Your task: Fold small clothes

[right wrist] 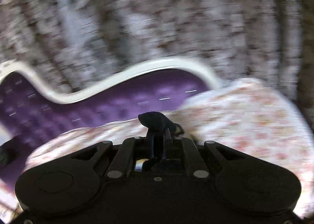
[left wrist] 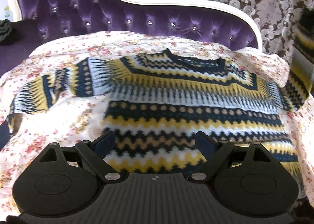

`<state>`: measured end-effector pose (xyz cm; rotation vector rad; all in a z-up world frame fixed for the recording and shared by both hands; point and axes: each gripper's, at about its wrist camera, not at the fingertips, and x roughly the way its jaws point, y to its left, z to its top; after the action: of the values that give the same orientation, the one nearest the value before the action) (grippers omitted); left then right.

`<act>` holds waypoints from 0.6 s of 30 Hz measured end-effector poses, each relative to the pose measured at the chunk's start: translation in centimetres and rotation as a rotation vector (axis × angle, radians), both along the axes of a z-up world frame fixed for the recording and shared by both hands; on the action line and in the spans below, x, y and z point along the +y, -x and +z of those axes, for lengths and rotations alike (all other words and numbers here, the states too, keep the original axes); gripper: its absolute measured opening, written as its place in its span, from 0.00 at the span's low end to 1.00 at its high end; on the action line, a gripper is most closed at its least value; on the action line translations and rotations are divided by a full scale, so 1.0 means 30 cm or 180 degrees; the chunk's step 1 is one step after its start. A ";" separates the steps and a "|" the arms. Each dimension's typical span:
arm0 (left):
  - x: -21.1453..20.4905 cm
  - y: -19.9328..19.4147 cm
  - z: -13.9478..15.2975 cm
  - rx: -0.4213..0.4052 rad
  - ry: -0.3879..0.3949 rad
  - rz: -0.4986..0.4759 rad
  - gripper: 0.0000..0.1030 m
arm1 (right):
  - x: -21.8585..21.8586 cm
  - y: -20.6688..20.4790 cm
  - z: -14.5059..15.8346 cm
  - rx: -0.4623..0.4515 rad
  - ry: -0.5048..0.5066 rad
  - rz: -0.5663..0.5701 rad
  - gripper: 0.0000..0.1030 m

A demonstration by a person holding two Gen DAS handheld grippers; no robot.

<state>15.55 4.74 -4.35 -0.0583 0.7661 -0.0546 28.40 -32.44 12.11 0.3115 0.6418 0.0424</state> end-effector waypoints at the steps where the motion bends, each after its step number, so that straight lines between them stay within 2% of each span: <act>1: 0.016 0.002 0.001 -0.0004 0.0010 0.0027 0.86 | 0.077 -0.024 -0.009 0.0001 -0.0065 0.0148 0.14; 5: 0.092 0.015 0.005 -0.0013 0.0084 0.0127 0.86 | 0.329 -0.084 -0.087 0.0049 -0.0213 0.0583 0.14; 9: 0.159 0.020 0.002 -0.0010 0.0112 0.0236 0.86 | 0.548 -0.144 -0.221 0.0196 -0.0384 0.0917 0.14; 13: 0.208 0.020 -0.006 -0.0014 0.0174 0.0303 0.86 | 0.699 -0.176 -0.360 0.0379 -0.0436 0.1110 0.14; 18: 0.246 0.014 -0.018 -0.0035 0.0387 0.0253 0.86 | 0.798 -0.174 -0.498 0.0460 -0.0317 0.1209 0.16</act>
<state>15.14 12.11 -4.87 -0.2038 0.7483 -0.0260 33.62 -8.48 -2.84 0.2867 0.8375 0.4196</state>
